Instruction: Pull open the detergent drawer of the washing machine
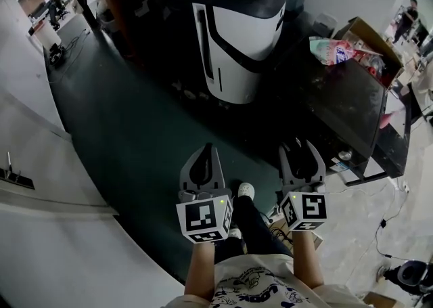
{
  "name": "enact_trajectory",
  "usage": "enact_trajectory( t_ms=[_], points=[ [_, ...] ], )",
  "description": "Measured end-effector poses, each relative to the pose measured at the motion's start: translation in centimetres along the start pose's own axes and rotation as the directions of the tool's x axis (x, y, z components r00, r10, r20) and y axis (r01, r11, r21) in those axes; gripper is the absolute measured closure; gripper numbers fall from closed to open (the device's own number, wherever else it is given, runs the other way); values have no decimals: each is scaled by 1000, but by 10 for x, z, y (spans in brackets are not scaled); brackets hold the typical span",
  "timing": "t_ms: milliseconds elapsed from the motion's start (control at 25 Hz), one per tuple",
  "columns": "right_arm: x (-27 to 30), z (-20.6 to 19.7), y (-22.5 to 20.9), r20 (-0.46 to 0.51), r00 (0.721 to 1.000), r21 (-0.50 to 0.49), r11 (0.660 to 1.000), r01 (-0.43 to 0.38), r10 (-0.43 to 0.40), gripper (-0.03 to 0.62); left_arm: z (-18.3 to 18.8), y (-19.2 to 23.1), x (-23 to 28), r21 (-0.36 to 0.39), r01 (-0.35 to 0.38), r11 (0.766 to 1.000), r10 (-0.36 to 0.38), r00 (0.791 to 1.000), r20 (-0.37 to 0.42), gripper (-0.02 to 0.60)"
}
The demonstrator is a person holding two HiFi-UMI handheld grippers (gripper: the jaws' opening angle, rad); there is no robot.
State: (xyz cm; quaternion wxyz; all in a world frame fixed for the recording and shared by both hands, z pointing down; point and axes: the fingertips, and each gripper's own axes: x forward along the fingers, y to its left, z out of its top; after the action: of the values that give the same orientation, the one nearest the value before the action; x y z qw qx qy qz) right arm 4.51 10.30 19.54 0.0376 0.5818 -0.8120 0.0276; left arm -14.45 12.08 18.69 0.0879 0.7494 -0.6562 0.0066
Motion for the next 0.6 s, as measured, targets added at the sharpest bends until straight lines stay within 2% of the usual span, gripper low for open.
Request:
enact_trajectory(
  t_ms=[280,600],
  points=[
    [77,13,-39,15,1000,11,1000,7,-7,367,17,0,85,9,-2,1000,2,1000,5,566],
    [175,43,-93,38,999,24,1000,8,-9,362,55,-8,193,38,6,999,-7,1000,22,566]
  ],
)
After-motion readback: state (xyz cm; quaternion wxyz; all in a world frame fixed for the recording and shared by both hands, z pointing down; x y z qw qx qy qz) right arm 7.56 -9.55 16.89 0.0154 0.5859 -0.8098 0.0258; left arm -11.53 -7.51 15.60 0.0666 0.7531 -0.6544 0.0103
